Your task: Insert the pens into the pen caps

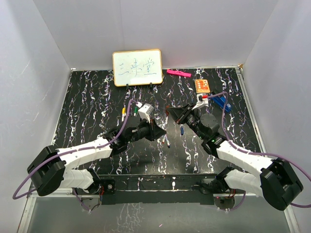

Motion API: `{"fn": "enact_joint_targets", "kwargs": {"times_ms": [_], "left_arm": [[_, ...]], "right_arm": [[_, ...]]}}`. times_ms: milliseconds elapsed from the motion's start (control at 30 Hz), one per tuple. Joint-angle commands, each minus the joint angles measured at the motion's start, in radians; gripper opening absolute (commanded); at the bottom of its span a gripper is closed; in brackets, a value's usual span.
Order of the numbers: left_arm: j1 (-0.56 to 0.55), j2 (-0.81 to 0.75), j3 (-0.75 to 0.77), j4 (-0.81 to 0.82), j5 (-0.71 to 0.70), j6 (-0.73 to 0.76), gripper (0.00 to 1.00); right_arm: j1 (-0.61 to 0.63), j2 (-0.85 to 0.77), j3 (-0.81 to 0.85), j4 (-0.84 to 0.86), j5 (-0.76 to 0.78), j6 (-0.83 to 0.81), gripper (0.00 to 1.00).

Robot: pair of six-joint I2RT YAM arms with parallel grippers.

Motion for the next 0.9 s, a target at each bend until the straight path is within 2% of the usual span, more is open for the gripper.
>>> {"fn": "enact_joint_targets", "kwargs": {"times_ms": [0, 633, 867], "left_arm": [[0.004, -0.045, -0.006, 0.036, -0.02, 0.002, 0.0], [0.003, -0.041, -0.003, 0.052, -0.038, -0.004, 0.0], [0.003, -0.035, 0.001, 0.077, -0.083, -0.007, 0.0]], "right_arm": [[0.006, -0.007, -0.005, 0.069, 0.018, 0.0, 0.0], [0.031, 0.01, 0.0, 0.065, 0.012, 0.002, 0.0], [0.056, 0.015, -0.001, 0.047, 0.014, 0.003, 0.0]]}}
